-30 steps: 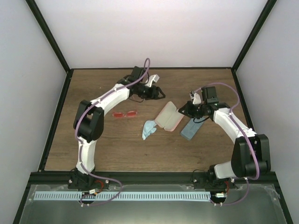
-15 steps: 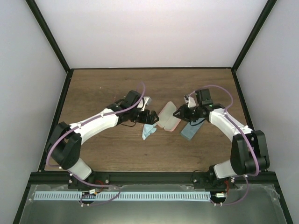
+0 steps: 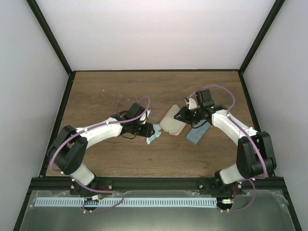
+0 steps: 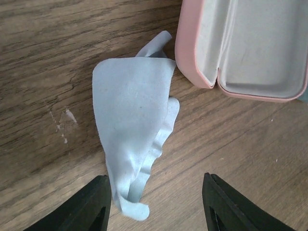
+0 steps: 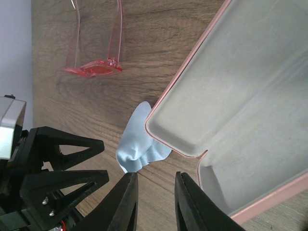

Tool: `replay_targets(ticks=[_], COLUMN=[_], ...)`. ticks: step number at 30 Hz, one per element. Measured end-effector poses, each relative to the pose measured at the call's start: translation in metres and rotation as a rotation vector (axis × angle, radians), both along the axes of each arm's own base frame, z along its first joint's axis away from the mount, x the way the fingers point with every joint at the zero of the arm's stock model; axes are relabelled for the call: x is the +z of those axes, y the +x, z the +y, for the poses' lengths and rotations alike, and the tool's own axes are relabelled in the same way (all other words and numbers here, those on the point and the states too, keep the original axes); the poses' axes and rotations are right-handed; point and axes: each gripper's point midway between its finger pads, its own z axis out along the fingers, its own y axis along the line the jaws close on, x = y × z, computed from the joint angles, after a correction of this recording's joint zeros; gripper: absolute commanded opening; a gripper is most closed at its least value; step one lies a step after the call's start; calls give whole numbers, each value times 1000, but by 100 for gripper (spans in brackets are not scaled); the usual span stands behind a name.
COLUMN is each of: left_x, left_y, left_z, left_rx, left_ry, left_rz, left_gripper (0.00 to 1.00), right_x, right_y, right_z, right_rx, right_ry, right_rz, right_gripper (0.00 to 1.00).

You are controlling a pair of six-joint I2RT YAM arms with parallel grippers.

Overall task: Organize the sunglasses
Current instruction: Pick up the glasses cleaning cloth from the center of the board.

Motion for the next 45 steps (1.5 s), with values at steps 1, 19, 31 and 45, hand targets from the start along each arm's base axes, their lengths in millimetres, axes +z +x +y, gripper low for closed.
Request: replay_targets(ticks=[1,19,31,45], left_x=[-3,-40,-29,-51], left_y=[0,-17,-29,-44], left_z=[-1,4,14,15], left_rx=[1,-21,61,111], left_ry=[3,72,88,161], left_rz=[3,61,96,173], left_gripper=[51,58,57,41], right_x=[0,-4,-7,-14], right_y=[0,-3,-6,-11], right_z=[0,-5,-6,-8], right_rx=[-3,-19,-24,-27], right_ry=[-1,-21,-21,-29], right_rz=[0,4,17,43], right_gripper=[23,24,24,24])
